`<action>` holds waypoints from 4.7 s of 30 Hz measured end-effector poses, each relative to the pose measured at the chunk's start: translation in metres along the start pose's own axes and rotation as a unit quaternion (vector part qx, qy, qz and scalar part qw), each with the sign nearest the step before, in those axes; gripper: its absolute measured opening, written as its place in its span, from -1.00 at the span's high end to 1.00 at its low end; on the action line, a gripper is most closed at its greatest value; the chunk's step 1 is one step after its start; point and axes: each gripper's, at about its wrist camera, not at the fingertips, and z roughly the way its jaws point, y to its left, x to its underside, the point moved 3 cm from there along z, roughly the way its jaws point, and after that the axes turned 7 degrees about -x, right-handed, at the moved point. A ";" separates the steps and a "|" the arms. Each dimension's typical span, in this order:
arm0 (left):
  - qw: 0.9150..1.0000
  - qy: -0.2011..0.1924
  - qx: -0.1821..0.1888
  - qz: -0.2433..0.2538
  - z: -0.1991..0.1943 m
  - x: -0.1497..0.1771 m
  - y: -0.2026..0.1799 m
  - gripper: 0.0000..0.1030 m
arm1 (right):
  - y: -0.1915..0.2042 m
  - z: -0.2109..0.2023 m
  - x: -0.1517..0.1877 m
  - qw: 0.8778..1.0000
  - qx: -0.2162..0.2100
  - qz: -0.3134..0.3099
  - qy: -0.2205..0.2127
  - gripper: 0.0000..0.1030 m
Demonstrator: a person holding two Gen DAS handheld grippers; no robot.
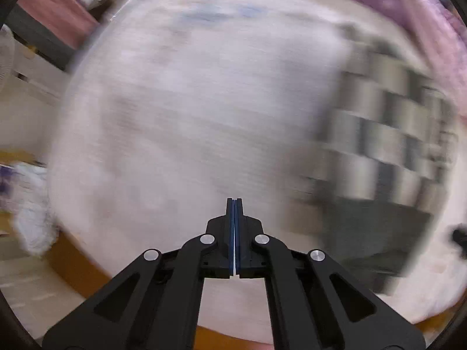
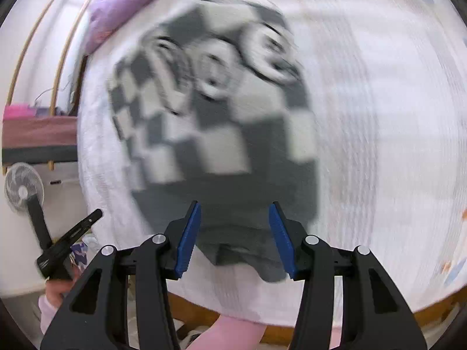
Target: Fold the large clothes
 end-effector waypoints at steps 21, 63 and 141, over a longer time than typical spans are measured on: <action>0.956 0.104 0.270 -0.051 0.058 0.004 -0.093 0.53 | -0.008 0.011 0.010 0.999 -0.018 0.011 0.039 0.10; 0.969 0.012 0.207 -0.130 -0.002 -0.014 -0.005 0.77 | 0.204 0.168 -0.038 0.972 -0.089 -0.110 0.186 0.76; 0.975 0.014 0.163 0.150 0.027 -0.190 -0.200 0.63 | -0.011 0.034 -0.140 0.995 0.074 0.054 0.033 0.93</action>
